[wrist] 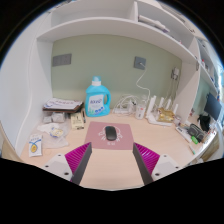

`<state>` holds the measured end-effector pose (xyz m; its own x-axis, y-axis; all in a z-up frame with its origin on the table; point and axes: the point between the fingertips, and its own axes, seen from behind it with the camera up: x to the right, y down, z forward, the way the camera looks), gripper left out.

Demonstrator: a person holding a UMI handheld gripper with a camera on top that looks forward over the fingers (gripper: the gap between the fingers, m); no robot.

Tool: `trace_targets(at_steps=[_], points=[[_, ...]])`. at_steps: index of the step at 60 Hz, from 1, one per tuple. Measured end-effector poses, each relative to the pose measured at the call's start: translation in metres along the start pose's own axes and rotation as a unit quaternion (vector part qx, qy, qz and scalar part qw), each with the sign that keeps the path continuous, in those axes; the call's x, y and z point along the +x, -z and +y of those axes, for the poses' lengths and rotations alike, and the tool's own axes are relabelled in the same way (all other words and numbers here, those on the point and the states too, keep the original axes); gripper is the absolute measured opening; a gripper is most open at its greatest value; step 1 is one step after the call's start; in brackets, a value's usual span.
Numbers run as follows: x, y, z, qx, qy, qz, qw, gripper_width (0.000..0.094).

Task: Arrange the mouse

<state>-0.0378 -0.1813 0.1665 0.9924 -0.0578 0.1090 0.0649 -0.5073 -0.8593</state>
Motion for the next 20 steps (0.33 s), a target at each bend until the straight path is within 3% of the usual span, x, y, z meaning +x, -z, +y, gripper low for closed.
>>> trace_targets(at_steps=[20], points=[[-0.008,0.036,0.005,0.007,0.008,-0.002,1.0,0.0848]])
